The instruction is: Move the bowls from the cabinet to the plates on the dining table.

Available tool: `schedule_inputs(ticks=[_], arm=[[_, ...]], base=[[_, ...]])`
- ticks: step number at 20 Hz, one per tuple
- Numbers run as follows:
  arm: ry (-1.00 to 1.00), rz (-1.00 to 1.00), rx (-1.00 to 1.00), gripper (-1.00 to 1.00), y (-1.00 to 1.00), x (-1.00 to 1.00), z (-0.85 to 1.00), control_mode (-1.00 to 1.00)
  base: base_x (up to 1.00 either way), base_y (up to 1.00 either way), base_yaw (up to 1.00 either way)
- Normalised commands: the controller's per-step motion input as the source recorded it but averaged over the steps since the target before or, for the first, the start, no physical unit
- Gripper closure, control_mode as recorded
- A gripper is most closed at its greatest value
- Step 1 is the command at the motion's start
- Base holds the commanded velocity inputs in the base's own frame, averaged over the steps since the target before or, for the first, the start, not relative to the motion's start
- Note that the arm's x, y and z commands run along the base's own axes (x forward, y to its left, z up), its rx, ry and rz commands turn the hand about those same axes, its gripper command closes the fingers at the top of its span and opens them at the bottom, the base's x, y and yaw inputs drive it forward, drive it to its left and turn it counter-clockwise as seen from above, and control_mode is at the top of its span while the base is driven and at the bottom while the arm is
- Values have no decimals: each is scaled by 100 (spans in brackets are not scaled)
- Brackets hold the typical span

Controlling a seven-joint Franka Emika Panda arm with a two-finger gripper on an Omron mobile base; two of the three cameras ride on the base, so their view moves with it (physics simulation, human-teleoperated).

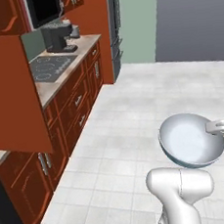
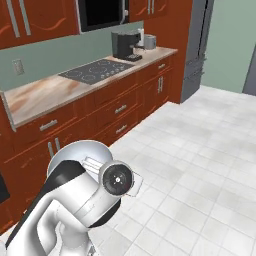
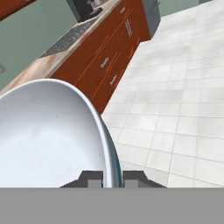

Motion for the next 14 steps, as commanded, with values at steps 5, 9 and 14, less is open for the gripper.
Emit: schedule_inputs(ticks=[5,9,14], arm=[[0,0,0,100,0,0,0,100],[0,0,0,100,0,0,0,100],[0,0,0,100,0,0,0,100]], base=[[0,-49,-26],[0,-50,-24],[-2,-37,-13]])
